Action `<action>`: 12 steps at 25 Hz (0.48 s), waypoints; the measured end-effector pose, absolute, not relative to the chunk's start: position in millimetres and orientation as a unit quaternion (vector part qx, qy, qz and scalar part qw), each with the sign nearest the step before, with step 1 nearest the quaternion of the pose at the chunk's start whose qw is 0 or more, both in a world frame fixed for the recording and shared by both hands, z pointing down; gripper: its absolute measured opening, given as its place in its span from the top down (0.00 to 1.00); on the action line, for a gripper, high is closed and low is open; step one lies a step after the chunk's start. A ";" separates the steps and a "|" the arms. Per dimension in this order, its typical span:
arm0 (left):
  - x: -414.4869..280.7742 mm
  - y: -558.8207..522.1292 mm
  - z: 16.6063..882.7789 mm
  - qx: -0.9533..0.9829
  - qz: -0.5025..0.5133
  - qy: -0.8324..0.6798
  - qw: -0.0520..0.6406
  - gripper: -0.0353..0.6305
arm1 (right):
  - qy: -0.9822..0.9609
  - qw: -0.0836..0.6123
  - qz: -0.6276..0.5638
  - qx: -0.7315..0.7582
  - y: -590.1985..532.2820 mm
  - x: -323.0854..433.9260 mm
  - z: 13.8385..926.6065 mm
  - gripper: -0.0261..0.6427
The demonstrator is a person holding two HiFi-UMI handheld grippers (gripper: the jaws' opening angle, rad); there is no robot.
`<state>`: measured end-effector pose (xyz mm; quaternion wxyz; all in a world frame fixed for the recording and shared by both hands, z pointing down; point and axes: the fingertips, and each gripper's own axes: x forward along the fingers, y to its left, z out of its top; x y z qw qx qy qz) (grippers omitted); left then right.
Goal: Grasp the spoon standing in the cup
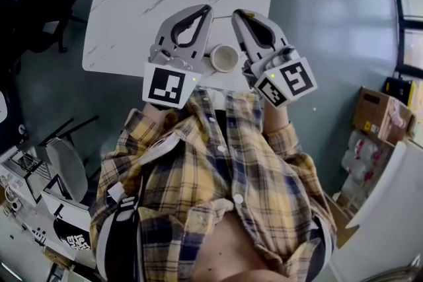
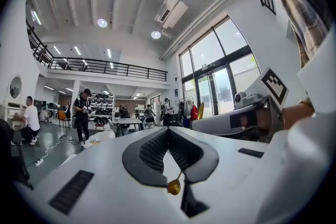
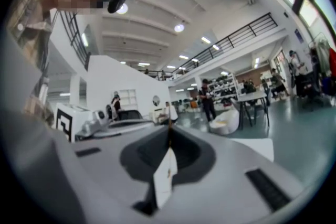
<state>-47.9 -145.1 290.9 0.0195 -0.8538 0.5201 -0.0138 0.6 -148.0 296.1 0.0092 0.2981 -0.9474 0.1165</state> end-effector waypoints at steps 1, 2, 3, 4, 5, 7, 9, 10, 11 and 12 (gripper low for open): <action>-48.0 -144.1 288.4 -0.853 -0.013 0.521 0.023 0.92 | -0.949 0.007 0.108 0.296 -147.4 -1.3 291.9 0.91; -48.5 -143.3 285.7 -0.852 -0.012 0.522 0.026 0.92 | -0.950 0.004 0.101 0.294 -147.2 -3.4 287.8 0.91; -49.6 -142.8 282.9 -0.851 -0.011 0.524 0.028 0.92 | -0.952 0.003 0.095 0.292 -147.6 -6.1 284.0 0.91; -51.4 -142.5 280.3 -0.850 -0.009 0.526 0.030 0.92 | -0.953 0.001 0.089 0.291 -148.2 -9.0 280.3 0.91; -53.2 -142.1 278.0 -0.849 -0.007 0.528 0.031 0.92 | -0.953 -0.002 0.084 0.290 -148.7 -11.5 276.5 0.91; -55.2 -141.3 274.4 -0.848 -0.005 0.530 0.033 0.92 | -0.954 -0.008 0.075 0.291 -149.1 -13.6 268.1 0.91; -55.9 -141.1 272.0 -0.847 -0.003 0.530 0.034 0.92 | -0.954 -0.014 0.064 0.293 -149.2 -14.2 259.7 0.91; -56.6 -141.4 271.8 -0.847 -0.003 0.531 0.034 0.92 | -0.954 -0.016 0.058 0.294 -149.2 -15.0 256.1 0.91; -57.3 -141.9 272.1 -0.847 -0.003 0.531 0.034 0.92 | -0.954 -0.018 0.053 0.294 -149.1 -16.0 252.9 0.91; -57.7 -142.5 272.7 -0.847 -0.002 0.531 0.034 0.92 | -0.954 -0.020 0.048 0.294 -148.8 -16.8 249.9 0.91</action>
